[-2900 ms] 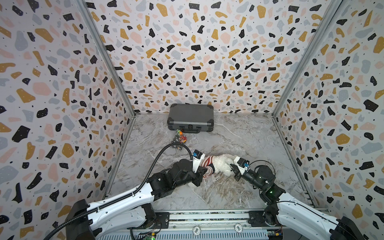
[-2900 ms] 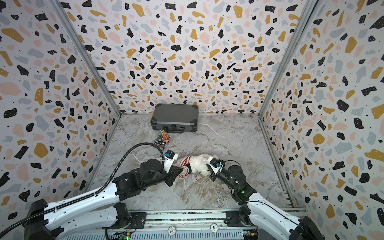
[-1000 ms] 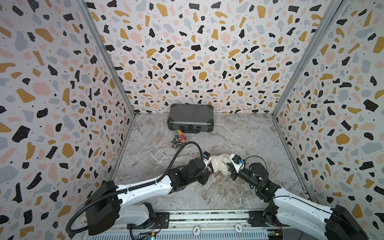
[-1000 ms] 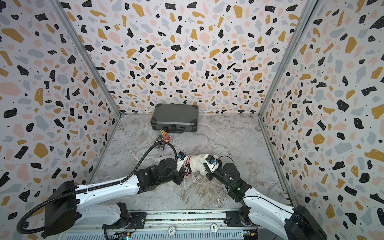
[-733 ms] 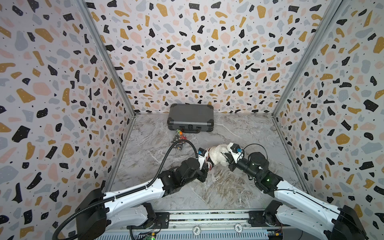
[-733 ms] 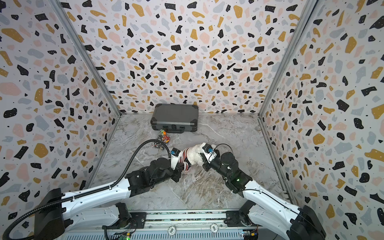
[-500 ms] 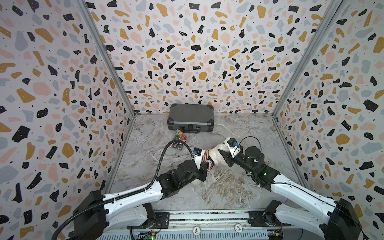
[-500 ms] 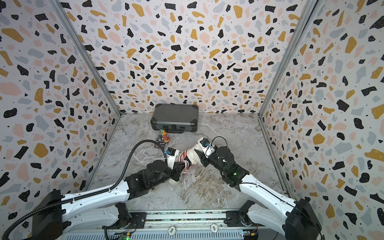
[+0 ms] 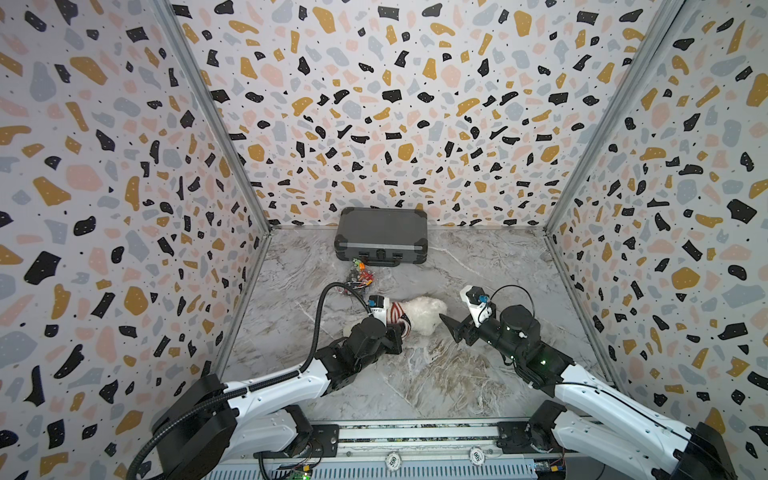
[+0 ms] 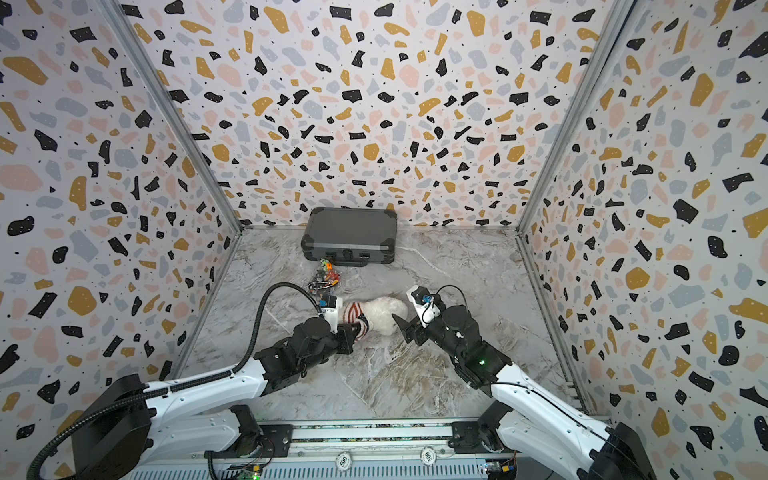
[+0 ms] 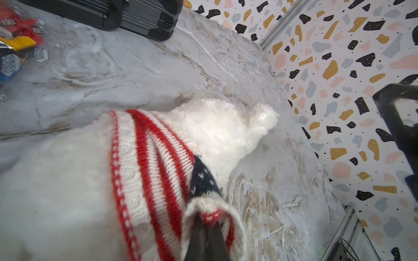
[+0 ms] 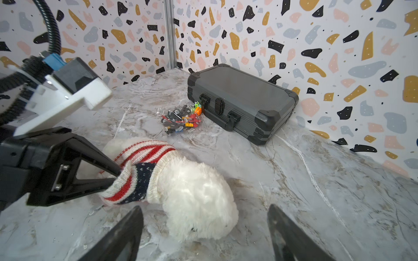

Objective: Dress the teddy bear

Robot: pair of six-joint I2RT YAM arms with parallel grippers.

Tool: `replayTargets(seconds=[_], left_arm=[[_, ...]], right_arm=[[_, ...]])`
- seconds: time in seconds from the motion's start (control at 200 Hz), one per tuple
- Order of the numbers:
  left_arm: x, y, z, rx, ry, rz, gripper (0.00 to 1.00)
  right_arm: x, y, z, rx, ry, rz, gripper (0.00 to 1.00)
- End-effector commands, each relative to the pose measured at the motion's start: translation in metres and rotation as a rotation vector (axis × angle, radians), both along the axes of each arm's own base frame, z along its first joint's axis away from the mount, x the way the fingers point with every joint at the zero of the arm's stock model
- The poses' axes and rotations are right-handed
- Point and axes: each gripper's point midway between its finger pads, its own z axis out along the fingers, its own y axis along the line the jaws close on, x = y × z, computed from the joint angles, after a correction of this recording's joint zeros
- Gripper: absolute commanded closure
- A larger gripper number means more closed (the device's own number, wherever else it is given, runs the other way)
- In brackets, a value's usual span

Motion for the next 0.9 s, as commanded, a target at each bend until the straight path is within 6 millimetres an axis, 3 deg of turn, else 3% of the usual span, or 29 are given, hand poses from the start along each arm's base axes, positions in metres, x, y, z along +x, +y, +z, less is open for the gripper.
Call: replayTargets(seconds=[0.0, 0.235, 0.496, 0.676, 0.896], left_arm=[[0.009, -0.023, 0.047, -0.119, -0.062, -0.04, 1.0], [0.009, -0.048, 0.092, -0.28, -0.05, -0.098, 1.0], [0.01, -0.065, 0.133, -0.582, -0.008, -0.107, 1.0], [0.015, -0.077, 0.136, -0.675, 0.023, -0.107, 1.0], [0.022, -0.075, 0.128, -0.715, 0.032, -0.068, 1.0]], right_arm=[[-0.016, 0.001, 0.003, 0.035, -0.012, 0.049, 0.14], [-0.044, 0.007, 0.006, 0.076, -0.085, 0.177, 0.15], [-0.044, 0.007, 0.005, 0.056, -0.131, 0.176, 0.18], [-0.043, 0.018, -0.003, 0.052, -0.105, 0.192, 0.2], [-0.051, 0.032, -0.024, 0.087, 0.023, 0.166, 0.17]])
